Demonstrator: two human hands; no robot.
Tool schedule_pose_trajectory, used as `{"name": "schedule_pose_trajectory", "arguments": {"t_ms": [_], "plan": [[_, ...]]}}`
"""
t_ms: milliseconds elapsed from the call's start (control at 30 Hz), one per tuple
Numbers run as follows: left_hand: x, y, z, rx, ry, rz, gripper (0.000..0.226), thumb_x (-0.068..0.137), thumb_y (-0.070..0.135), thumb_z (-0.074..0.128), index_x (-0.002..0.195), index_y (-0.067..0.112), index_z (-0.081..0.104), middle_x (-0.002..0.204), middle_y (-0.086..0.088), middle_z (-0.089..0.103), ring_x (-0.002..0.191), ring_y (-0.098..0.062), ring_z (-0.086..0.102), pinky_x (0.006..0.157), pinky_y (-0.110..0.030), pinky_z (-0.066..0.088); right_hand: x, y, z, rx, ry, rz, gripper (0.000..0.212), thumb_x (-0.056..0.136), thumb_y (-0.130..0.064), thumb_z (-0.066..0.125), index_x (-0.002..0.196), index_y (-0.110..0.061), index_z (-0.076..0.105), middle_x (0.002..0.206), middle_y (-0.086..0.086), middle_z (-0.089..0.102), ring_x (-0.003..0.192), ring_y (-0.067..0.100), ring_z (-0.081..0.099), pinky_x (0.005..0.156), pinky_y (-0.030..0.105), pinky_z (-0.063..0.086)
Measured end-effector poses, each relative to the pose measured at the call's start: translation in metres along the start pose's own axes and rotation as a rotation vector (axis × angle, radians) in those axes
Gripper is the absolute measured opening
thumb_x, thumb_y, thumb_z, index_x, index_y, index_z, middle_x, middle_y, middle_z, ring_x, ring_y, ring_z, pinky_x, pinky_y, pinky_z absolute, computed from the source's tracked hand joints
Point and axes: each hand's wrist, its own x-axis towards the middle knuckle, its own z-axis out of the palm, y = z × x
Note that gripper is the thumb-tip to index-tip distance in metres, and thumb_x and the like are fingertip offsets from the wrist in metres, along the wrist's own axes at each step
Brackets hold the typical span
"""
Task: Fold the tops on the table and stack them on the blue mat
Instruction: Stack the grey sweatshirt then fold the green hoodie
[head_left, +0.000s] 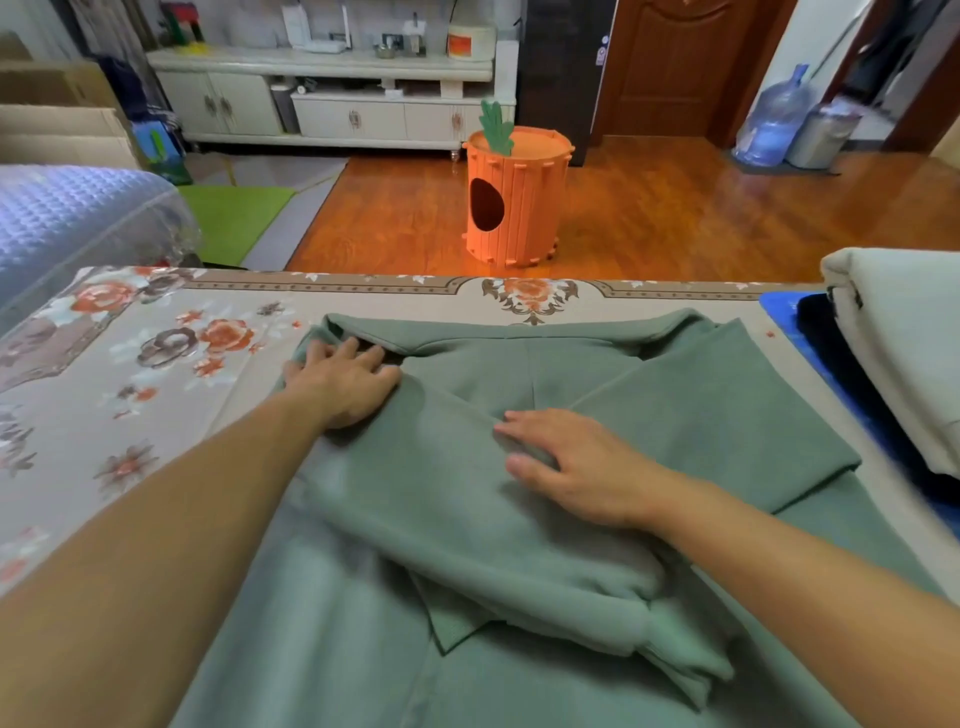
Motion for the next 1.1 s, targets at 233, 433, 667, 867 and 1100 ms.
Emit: {"name": "schedule_pose_trajectory", "arguments": {"t_ms": [233, 433, 667, 867, 1100], "plan": [[-0.002, -0.009, 0.025, -0.095, 0.429, 0.023, 0.049, 0.091, 0.051, 0.033, 0.131, 0.024, 0.042, 0.145, -0.005, 0.038, 0.133, -0.032, 0.033, 0.107, -0.055, 0.027, 0.06, 0.078, -0.054, -0.281, 0.211, 0.382, 0.061, 0.104, -0.054, 0.023, 0.16, -0.029, 0.018, 0.168, 0.002, 0.008, 0.155, 0.026, 0.003, 0.125, 0.045, 0.003], [0.013, -0.011, 0.025, -0.013, 0.186, 0.147, 0.064, 0.098, 0.065, 0.007, 0.158, 0.047, 0.016, 0.169, 0.009, 0.013, 0.156, -0.021, 0.008, 0.126, -0.047, 0.005, 0.066, 0.127, -0.039, -0.197, 0.035, 0.636, 0.065, 0.101, -0.063, 0.017, 0.159, -0.037, 0.009, 0.169, -0.001, -0.003, 0.155, 0.025, -0.002, 0.123, 0.051, 0.001], [0.014, 0.005, 0.0, 0.056, -0.006, -0.009, 0.065, 0.098, 0.065, 0.011, 0.16, 0.044, 0.007, 0.171, 0.005, -0.001, 0.156, -0.032, -0.009, 0.123, -0.057, -0.007, 0.064, 0.114, -0.052, -0.296, -0.053, 0.689, 0.069, 0.1, -0.064, 0.011, 0.16, -0.033, 0.003, 0.168, 0.007, -0.006, 0.155, 0.031, -0.004, 0.123, 0.052, -0.005], [-0.111, 0.038, 0.007, -0.214, 0.156, -0.015, 0.06, 0.101, 0.064, 0.016, 0.158, 0.047, 0.015, 0.171, 0.0, -0.001, 0.155, -0.034, -0.011, 0.124, -0.054, -0.005, 0.009, -0.003, -0.033, -0.297, 0.264, 0.282, 0.071, 0.095, -0.064, 0.008, 0.159, -0.034, 0.014, 0.169, -0.001, 0.0, 0.155, 0.023, -0.009, 0.123, 0.049, -0.01], [-0.25, -0.054, 0.056, -0.044, -0.026, -0.276, 0.072, 0.094, 0.075, 0.016, 0.158, 0.048, -0.002, 0.17, -0.006, -0.006, 0.155, -0.037, -0.003, 0.125, -0.053, 0.007, -0.053, -0.025, 0.04, -0.332, -0.019, 0.204, 0.086, 0.082, -0.073, -0.003, 0.159, -0.037, 0.005, 0.169, -0.002, 0.001, 0.155, 0.025, 0.001, 0.124, 0.048, 0.004]]}}
